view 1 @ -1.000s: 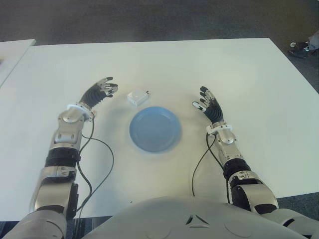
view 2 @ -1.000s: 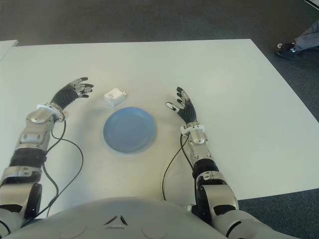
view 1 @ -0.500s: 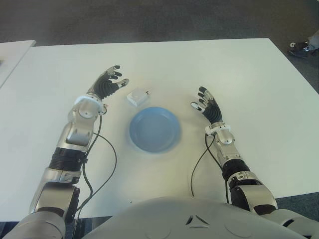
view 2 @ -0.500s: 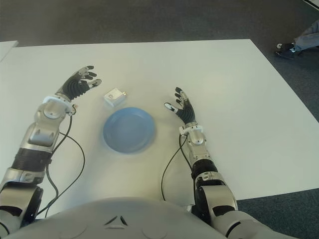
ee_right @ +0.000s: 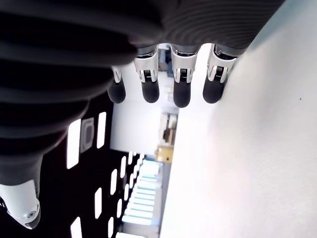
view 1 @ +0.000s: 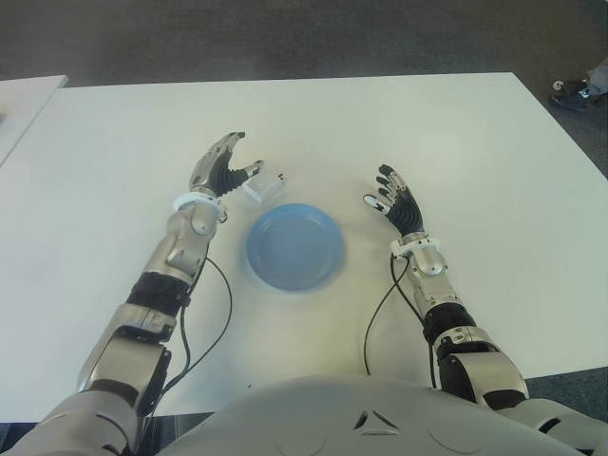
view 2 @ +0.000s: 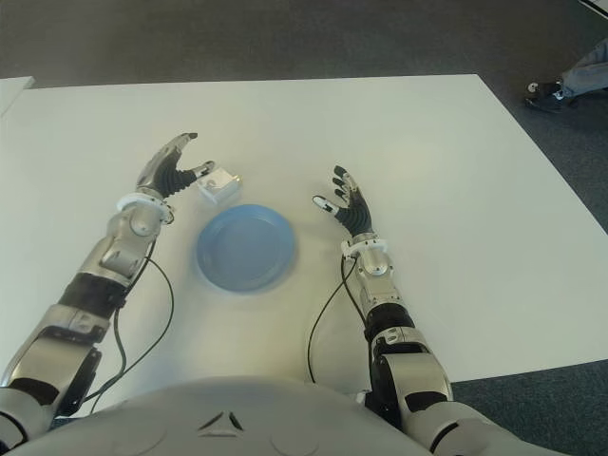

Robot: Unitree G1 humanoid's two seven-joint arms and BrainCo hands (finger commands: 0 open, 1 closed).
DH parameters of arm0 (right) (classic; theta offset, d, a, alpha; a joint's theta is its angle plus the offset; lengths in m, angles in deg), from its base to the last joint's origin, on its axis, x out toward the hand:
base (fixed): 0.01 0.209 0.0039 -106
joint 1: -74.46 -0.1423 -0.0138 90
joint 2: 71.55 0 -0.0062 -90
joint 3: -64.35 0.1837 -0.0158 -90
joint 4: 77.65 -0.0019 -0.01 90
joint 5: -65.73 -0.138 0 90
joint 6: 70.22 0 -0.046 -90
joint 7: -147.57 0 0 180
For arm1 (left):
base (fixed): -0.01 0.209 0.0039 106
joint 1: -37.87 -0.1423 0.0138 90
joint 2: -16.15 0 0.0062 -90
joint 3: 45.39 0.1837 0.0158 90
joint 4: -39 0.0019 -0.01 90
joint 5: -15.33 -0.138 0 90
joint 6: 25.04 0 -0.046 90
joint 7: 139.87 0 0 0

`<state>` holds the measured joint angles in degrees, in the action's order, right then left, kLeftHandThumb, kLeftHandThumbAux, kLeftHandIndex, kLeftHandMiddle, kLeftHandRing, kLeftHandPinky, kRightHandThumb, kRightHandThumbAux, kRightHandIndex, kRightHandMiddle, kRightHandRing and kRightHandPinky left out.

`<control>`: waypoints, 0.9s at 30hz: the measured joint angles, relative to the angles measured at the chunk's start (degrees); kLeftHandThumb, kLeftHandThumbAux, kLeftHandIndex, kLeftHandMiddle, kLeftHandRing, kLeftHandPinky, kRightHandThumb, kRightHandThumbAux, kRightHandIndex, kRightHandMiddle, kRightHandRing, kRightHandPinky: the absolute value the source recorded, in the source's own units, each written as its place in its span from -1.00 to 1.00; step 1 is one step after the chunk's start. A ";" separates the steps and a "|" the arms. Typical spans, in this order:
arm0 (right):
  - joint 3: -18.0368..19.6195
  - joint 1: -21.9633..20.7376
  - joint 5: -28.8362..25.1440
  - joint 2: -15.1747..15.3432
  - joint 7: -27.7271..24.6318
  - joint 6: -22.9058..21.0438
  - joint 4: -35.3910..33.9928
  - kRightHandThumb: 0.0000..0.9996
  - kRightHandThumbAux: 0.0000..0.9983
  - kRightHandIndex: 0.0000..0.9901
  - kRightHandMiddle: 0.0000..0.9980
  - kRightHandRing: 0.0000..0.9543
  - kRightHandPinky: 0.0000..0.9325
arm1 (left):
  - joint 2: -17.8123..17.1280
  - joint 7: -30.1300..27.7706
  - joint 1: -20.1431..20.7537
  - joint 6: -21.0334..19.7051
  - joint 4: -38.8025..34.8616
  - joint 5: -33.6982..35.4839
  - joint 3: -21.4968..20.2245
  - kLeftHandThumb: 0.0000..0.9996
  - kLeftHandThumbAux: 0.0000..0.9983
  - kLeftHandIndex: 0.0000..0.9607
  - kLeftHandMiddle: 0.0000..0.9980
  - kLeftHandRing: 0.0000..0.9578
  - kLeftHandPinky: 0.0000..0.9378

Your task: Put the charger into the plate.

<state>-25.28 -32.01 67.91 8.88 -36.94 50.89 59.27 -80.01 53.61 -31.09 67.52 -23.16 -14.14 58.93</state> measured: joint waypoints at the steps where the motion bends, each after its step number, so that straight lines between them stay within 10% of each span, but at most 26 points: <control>1: 0.00 -0.05 -0.01 0.01 0.00 0.00 -0.01 -0.63 0.21 -0.88 -0.83 -0.81 -0.70 | 0.37 1.96 0.78 1.22 2.45 -0.69 0.51 -0.65 -0.15 -1.00 -1.00 -1.00 -0.91; 10: -0.02 0.12 -0.05 -0.03 -0.07 -0.03 0.67 -0.64 0.22 -0.89 -0.83 -0.81 -0.70 | 3.41 19.00 6.48 4.28 20.21 -12.37 9.70 -0.63 -0.47 -1.00 -1.00 -1.00 -1.00; 27: -0.06 -0.01 -0.05 0.07 -0.76 -0.02 0.82 -0.68 0.23 -0.91 -0.80 -0.77 -0.67 | 7.29 14.81 10.93 -3.92 26.78 -15.97 14.35 -0.63 -0.70 -1.00 -1.00 -1.00 -1.00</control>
<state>-25.34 -32.02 67.86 8.95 -37.70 50.87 60.09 -72.72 68.41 -20.16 63.60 3.62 -30.12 73.28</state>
